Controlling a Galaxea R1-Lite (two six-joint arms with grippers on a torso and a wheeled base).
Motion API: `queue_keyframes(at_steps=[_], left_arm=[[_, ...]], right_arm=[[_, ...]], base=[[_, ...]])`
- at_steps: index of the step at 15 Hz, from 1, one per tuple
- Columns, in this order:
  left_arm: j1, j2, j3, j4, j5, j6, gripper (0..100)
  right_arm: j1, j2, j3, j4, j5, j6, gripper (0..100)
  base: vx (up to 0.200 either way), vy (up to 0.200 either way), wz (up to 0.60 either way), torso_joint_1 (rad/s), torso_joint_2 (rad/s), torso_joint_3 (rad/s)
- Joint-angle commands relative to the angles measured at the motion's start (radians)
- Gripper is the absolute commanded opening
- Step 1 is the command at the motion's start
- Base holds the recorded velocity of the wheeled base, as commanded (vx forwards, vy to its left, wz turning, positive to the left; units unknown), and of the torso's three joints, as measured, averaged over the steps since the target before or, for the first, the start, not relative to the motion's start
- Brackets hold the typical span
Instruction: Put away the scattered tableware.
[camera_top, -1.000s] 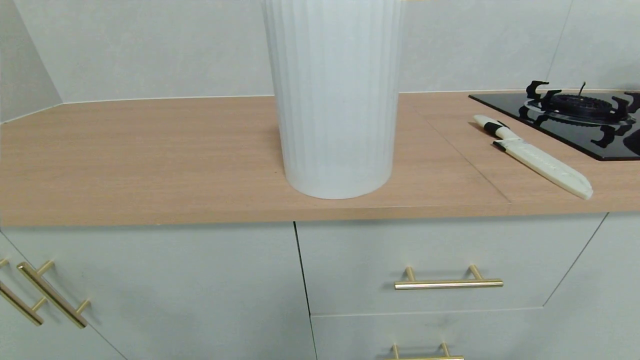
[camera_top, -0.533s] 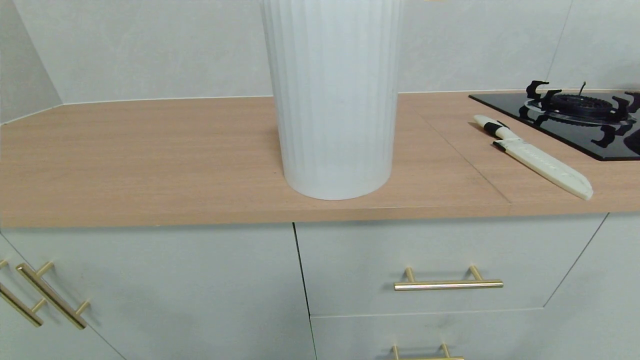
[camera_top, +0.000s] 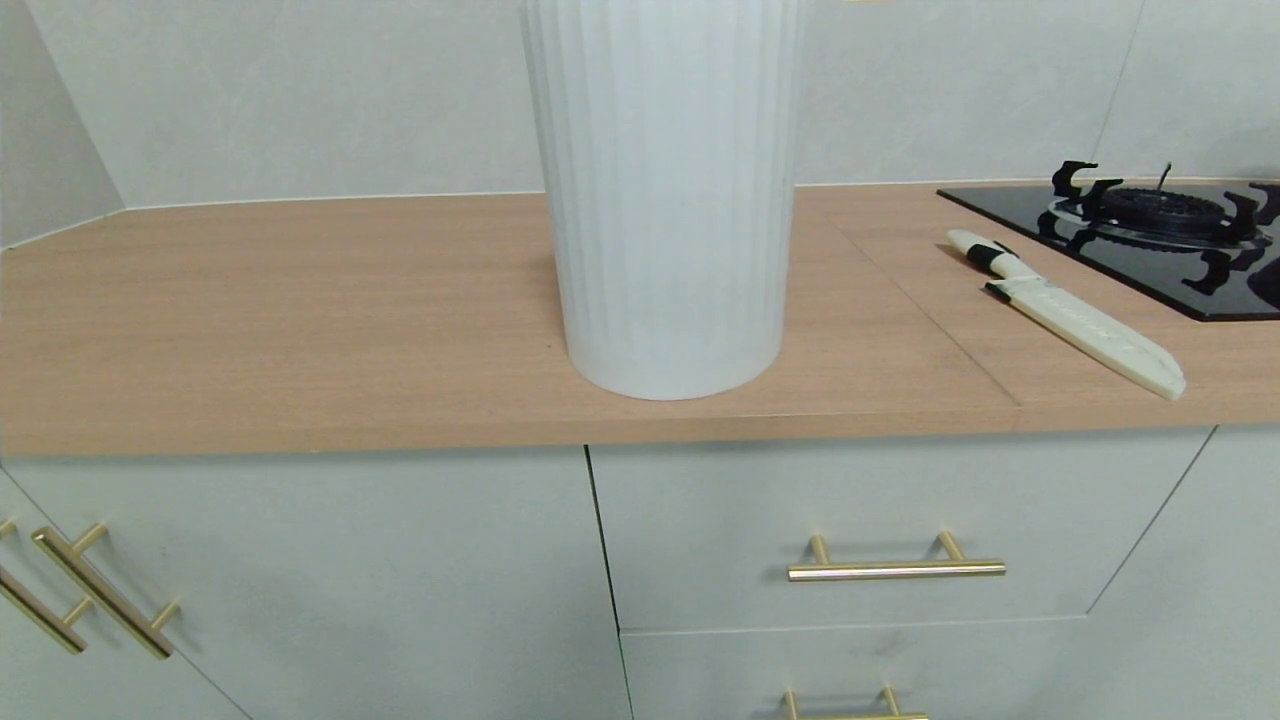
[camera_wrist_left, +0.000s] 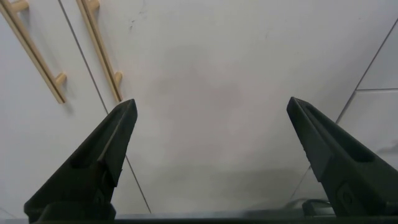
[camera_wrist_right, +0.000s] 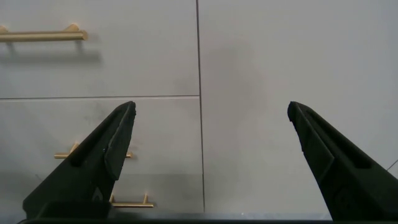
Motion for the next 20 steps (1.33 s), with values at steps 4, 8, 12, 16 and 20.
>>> queue_keyframes(at_steps=[4, 8, 12, 16, 20], left_arm=[[0.0, 0.002, 0.0, -0.001, 0.0, 0.0, 100], [0.0, 0.002, 0.0, -0.001, 0.0, -0.002, 100], [0.0, 0.002, 0.0, -0.001, 0.0, -0.002, 100], [0.0, 0.002, 0.0, -0.001, 0.0, -0.002, 100], [0.0, 0.0, 0.0, -0.001, 0.0, -0.002, 100]], right_arm=[[0.0, 0.001, 0.0, 0.0, 0.0, 0.0, 100], [0.0, 0.001, 0.0, 0.0, 0.0, 0.0, 100], [0.0, 0.001, 0.0, 0.0, 0.0, 0.002, 100], [0.0, 0.001, 0.0, 0.0, 0.0, 0.002, 100], [0.0, 0.001, 0.0, 0.0, 0.0, 0.002, 100]], base=[[0.0, 0.0, 0.0, 0.057, -0.19, -0.198], [0.0, 0.0, 0.0, 0.133, -0.48, -0.303], [0.0, 0.0, 0.0, 0.165, -0.47, -0.295], [0.0, 0.0, 0.0, 0.191, -0.47, -0.289], [0.0, 0.0, 0.0, 0.205, -0.49, -0.28]])
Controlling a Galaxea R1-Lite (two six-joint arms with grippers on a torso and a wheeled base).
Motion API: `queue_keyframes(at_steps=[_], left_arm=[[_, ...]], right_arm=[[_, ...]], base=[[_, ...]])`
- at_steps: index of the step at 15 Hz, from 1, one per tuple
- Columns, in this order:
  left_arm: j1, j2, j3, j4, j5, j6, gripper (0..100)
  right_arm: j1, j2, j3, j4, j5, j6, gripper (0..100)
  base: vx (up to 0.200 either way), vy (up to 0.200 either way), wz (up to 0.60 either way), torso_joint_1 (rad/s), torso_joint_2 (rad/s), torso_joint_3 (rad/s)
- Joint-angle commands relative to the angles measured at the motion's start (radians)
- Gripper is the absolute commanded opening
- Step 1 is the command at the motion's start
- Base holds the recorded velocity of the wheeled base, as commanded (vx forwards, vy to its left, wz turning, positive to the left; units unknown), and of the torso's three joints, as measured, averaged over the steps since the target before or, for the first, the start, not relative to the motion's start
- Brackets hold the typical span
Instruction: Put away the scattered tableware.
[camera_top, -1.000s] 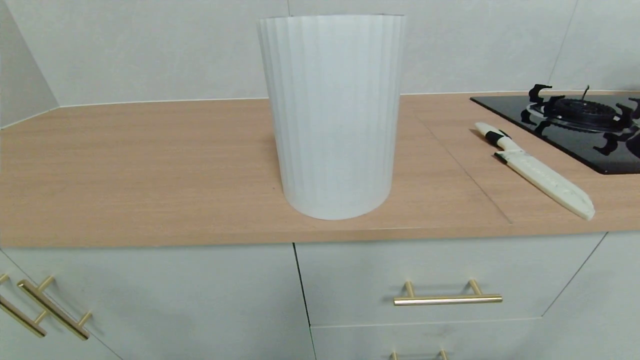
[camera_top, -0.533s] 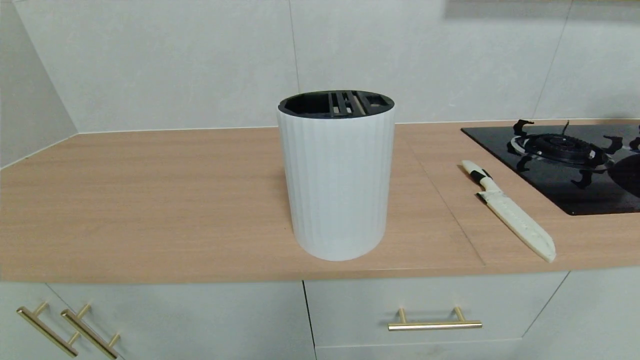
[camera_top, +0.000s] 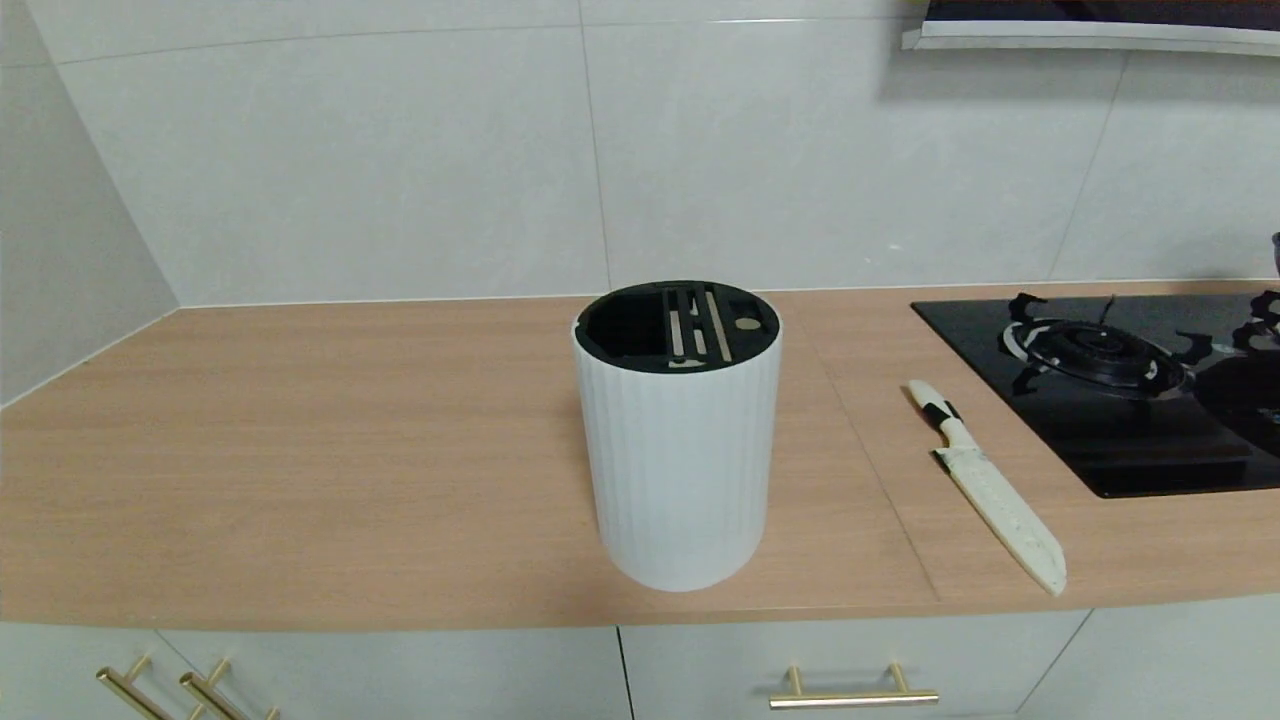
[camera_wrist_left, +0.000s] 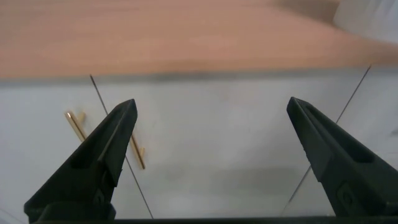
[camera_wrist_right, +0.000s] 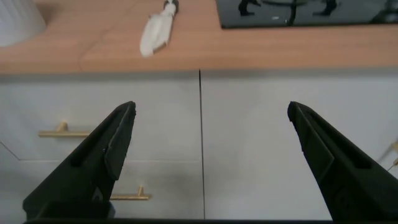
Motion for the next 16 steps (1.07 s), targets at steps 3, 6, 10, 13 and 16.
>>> queue_keyframes(at_steps=[3, 6, 10, 13, 16], left_arm=[[0.0, 0.002, 0.0, 0.0, 0.0, 0.0, 100], [0.0, 0.002, 0.0, 0.0, 0.0, 0.0, 100], [0.0, 0.002, 0.0, 0.0, 0.0, 0.0, 100], [0.0, 0.002, 0.0, 0.0, 0.0, 0.0, 100], [0.0, 0.002, 0.0, 0.0, 0.0, 0.001, 100]], right_arm=[[0.0, 0.001, 0.0, 0.0, 0.0, 0.001, 100], [0.0, 0.001, 0.0, 0.0, 0.0, 0.001, 100], [0.0, 0.001, 0.0, 0.0, 0.0, 0.001, 100], [0.0, 0.001, 0.0, 0.0, 0.0, -0.001, 100], [0.0, 0.001, 0.0, 0.0, 0.0, 0.001, 100]], base=[[0.0, 0.0, 0.0, 0.235, -0.51, -0.29], [0.0, 0.0, 0.0, 0.232, -0.53, -0.294], [0.0, 0.0, 0.0, 0.257, -0.56, -0.298], [0.0, 0.0, 0.0, 0.274, -0.59, -0.317], [0.0, 0.0, 0.0, 0.259, -0.53, -0.281]])
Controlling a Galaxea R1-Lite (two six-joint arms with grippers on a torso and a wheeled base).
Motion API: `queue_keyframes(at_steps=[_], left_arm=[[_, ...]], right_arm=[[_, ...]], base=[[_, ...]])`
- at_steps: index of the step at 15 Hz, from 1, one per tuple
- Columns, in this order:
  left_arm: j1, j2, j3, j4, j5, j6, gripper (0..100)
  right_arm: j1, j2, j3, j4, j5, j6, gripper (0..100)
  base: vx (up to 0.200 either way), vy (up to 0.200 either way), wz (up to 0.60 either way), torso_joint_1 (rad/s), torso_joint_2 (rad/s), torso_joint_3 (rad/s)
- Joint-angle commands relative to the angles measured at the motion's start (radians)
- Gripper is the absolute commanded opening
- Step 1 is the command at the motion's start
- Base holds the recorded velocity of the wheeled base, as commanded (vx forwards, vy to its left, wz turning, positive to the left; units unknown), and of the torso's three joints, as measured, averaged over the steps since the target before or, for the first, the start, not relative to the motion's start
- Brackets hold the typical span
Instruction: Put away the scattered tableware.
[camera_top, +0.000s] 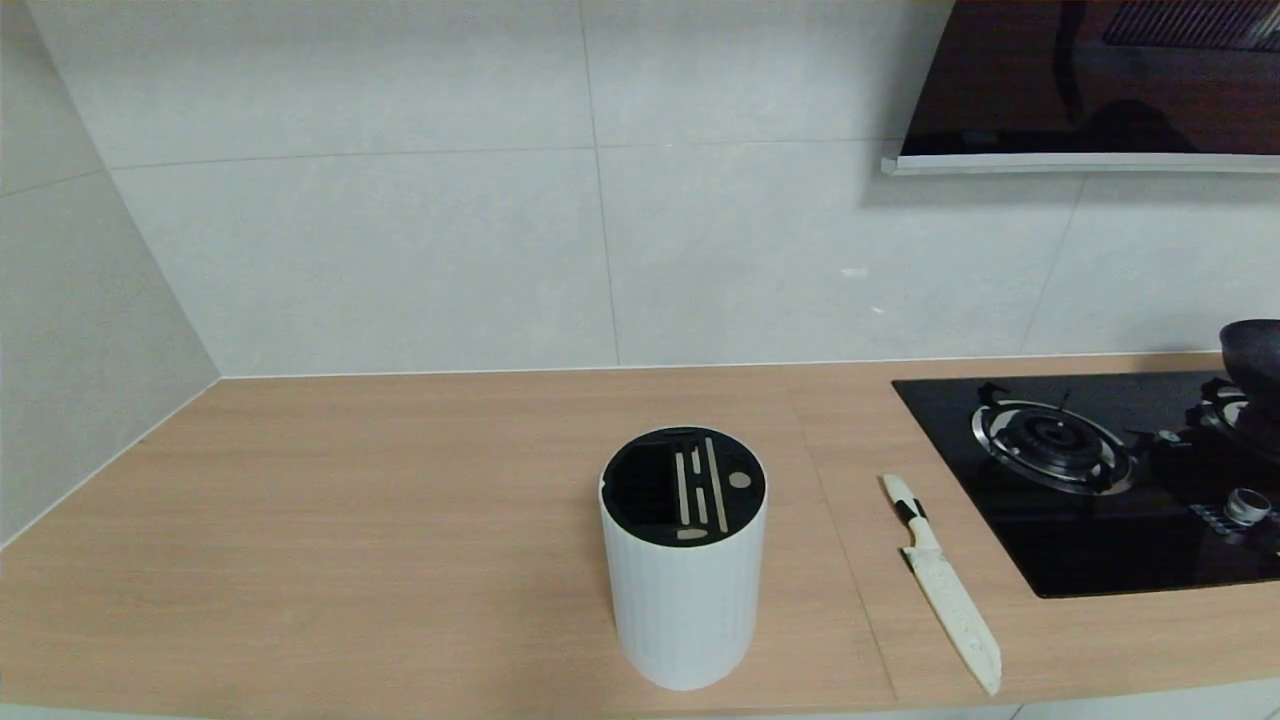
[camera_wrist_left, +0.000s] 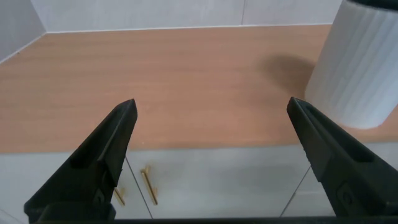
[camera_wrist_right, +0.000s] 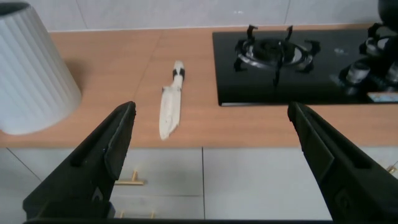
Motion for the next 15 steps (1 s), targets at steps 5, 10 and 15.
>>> queue_keyframes(at_steps=[5, 10, 15], left_arm=[[0.0, 0.002, 0.0, 0.0, 0.0, -0.001, 100], [0.0, 0.002, 0.0, 0.0, 0.0, 0.001, 100], [0.0, 0.002, 0.0, 0.0, 0.0, 0.001, 100]], right_arm=[[0.0, 0.001, 0.0, 0.0, 0.0, 0.0, 100], [0.0, 0.001, 0.0, 0.0, 0.0, -0.001, 100], [0.0, 0.001, 0.0, 0.0, 0.0, -0.004, 100]], base=[[0.0, 0.0, 0.0, 0.148, -0.3, -0.153], [0.0, 0.0, 0.0, 0.0, 0.0, 0.0], [0.0, 0.0, 0.0, 0.0, 0.0, 0.0]])
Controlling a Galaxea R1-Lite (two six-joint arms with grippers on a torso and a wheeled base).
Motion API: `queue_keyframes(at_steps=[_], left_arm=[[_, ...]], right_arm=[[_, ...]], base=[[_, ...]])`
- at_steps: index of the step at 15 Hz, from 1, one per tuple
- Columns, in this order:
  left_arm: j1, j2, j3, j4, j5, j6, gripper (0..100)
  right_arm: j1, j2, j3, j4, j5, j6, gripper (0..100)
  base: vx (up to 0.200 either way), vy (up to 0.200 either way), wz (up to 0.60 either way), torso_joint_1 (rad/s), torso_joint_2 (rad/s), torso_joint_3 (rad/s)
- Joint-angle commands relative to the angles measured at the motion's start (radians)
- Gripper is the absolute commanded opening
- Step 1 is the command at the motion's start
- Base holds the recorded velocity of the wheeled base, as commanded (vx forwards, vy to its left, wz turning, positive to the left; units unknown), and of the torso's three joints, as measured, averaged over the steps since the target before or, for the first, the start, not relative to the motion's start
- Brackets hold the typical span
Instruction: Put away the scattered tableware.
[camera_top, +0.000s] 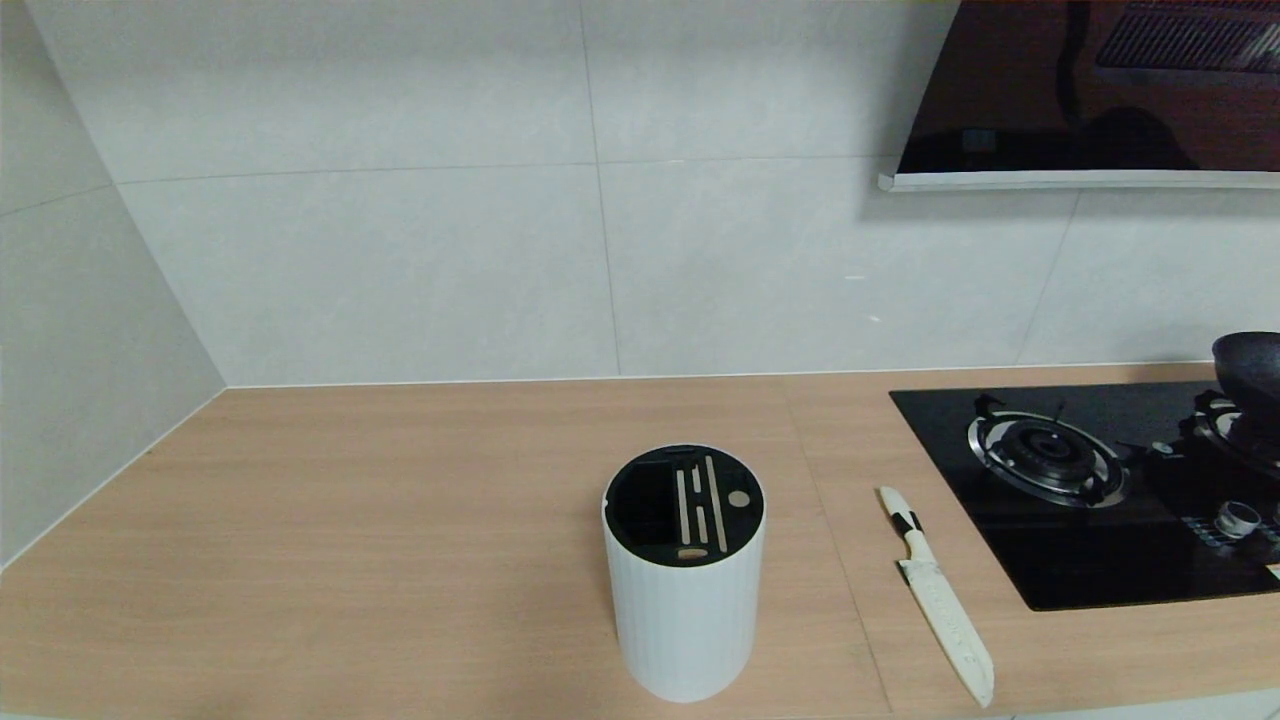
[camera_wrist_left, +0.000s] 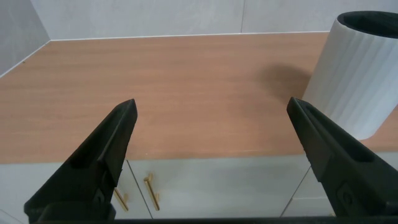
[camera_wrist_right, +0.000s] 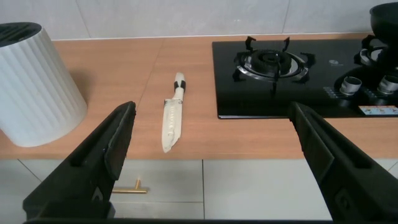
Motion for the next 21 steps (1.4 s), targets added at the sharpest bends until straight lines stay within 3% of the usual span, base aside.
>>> queue_keyframes(at_steps=[1, 4, 5, 8, 13, 15, 17, 21], left_arm=[[0.0, 0.002, 0.0, 0.0, 0.0, 0.0, 100], [0.0, 0.002, 0.0, 0.0, 0.0, 0.0, 100], [0.0, 0.002, 0.0, 0.0, 0.0, 0.0, 100], [0.0, 0.002, 0.0, 0.0, 0.0, 0.0, 100], [0.0, 0.002, 0.0, 0.0, 0.0, 0.0, 100], [0.0, 0.0, 0.0, 0.0, 0.0, 0.0, 100], [0.0, 0.002, 0.0, 0.0, 0.0, 0.0, 100], [0.0, 0.002, 0.0, 0.0, 0.0, 0.0, 100]], right_arm=[[0.0, 0.001, 0.0, 0.0, 0.001, -0.002, 100], [0.0, 0.001, -0.009, -0.014, -0.01, -0.002, 100], [0.0, 0.007, -0.087, -0.031, 0.005, 0.006, 100], [0.003, 0.129, -0.135, 0.0, 0.041, 0.006, 100], [0.019, 0.52, -0.239, -0.008, 0.145, 0.004, 100], [0.095, 0.701, -0.288, -0.012, 0.142, 0.006, 100], [0.16, 0.863, -0.321, -0.077, 0.14, 0.014, 100], [0.172, 1.169, -0.333, -0.314, 0.117, 0.015, 100]], base=[[0.0, 0.0, 0.0, 0.0, 0.0, 0.0], [0.0, 0.0, 0.0, 0.0, 0.0, 0.0], [0.0, 0.0, 0.0, 0.0, 0.0, 0.0], [0.0, 0.0, 0.0, 0.0, 0.0, 0.0], [0.0, 0.0, 0.0, 0.0, 0.0, 0.0], [0.0, 0.0, 0.0, 0.0, 0.0, 0.0], [0.0, 0.0, 0.0, 0.0, 0.0, 0.0], [0.0, 0.0, 0.0, 0.0, 0.0, 0.0]])
